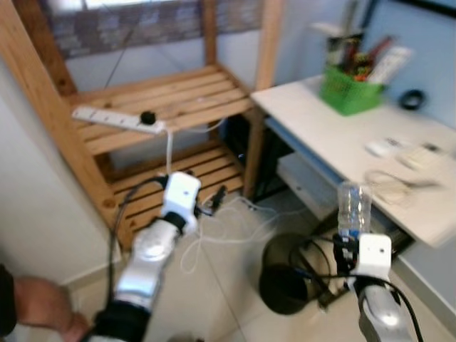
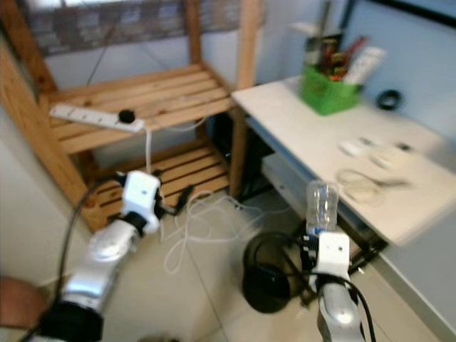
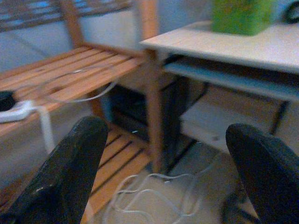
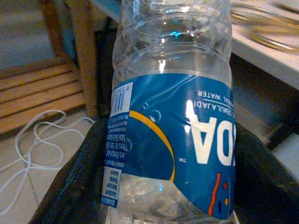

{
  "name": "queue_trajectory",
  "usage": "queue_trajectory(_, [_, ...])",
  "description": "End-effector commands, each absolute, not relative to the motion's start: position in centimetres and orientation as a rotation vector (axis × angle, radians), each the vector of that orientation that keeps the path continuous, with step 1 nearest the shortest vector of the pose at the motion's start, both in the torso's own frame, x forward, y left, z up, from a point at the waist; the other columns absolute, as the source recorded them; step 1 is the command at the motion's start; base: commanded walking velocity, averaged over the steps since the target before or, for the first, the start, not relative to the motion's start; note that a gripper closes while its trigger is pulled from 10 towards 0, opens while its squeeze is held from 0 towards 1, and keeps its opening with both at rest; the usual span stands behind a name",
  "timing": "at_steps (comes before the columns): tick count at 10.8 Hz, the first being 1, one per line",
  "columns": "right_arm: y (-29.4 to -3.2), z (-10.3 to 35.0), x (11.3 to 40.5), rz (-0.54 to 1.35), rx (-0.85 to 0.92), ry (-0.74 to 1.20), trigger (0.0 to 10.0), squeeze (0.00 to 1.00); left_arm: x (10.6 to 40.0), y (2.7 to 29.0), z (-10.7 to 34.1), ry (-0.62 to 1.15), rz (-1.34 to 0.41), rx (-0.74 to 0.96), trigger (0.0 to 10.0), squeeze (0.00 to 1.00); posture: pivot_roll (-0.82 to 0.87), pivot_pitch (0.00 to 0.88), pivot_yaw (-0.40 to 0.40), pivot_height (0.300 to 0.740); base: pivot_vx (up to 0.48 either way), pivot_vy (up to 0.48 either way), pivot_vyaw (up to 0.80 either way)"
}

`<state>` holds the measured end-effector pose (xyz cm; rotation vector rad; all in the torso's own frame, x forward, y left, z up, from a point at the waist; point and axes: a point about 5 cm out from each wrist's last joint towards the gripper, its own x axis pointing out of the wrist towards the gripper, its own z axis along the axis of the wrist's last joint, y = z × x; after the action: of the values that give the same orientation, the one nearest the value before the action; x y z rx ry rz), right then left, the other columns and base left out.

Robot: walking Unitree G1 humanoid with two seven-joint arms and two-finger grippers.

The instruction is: Clean up the room

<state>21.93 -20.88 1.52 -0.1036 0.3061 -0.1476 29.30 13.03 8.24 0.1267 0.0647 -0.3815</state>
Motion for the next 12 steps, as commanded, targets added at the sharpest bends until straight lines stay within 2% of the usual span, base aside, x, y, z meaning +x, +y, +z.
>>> queue_trajectory(1, [-20.0, 2.4, 22.7, -0.125, -0.100, 0.262, 10.0, 0.07, 29.3, 13.5, 8.3, 0.077, -0.371, 0.140, 10.0, 0.00, 0.06, 0.064, 0.013, 0.736, 0.000, 0.000, 0.00])
queue_trajectory(4, [-19.7, 1.5, 22.4, -0.144, -0.102, 0.297, 10.0, 0.00, 28.9, 13.4, 8.1, 0.096, -0.383, 0.150, 10.0, 0.00, 0.07, 0.094, 0.015, 0.736, 0.000, 0.000, 0.00])
queue_trajectory(6, [-19.4, 0.0, 22.8, -0.153, -0.106, 0.376, 10.0, 0.00, 29.0, 12.6, 8.5, 0.100, -0.440, 0.144, 10.0, 0.00, 0.11, 0.136, 0.017, 0.736, 0.000, 0.000, 0.00])
queue_trajectory(7, [-19.1, -0.6, 23.7, -0.152, -0.116, 0.394, 10.0, 0.00, 28.8, 11.5, 8.1, 0.157, -0.543, 0.162, 10.0, 0.00, 0.12, 0.164, 0.018, 0.736, 0.000, 0.000, 0.00])
queue_trajectory(8, [-18.7, -1.6, 24.8, -0.177, -0.093, 0.458, 10.0, 0.00, 27.1, 9.2, 6.0, 0.270, -0.708, 0.151, 10.0, 0.00, 0.18, 0.233, 0.007, 0.736, 0.000, 0.000, 0.00])
queue_trajectory(10, [-16.7, -2.0, 26.4, -0.094, -0.147, 0.509, 10.0, 0.00, 23.9, 6.4, 4.1, 0.330, -0.913, 0.140, 10.0, 0.00, 0.21, 0.310, -0.001, 0.736, 0.000, 0.000, 0.00])
queue_trajectory(12, [-15.7, -1.2, 28.1, -0.068, -0.174, 0.496, 10.0, 0.00, 21.9, 4.8, 4.7, 0.321, -0.986, 0.115, 10.0, 0.00, 0.22, 0.358, -0.026, 0.736, 0.000, 0.000, 0.00])
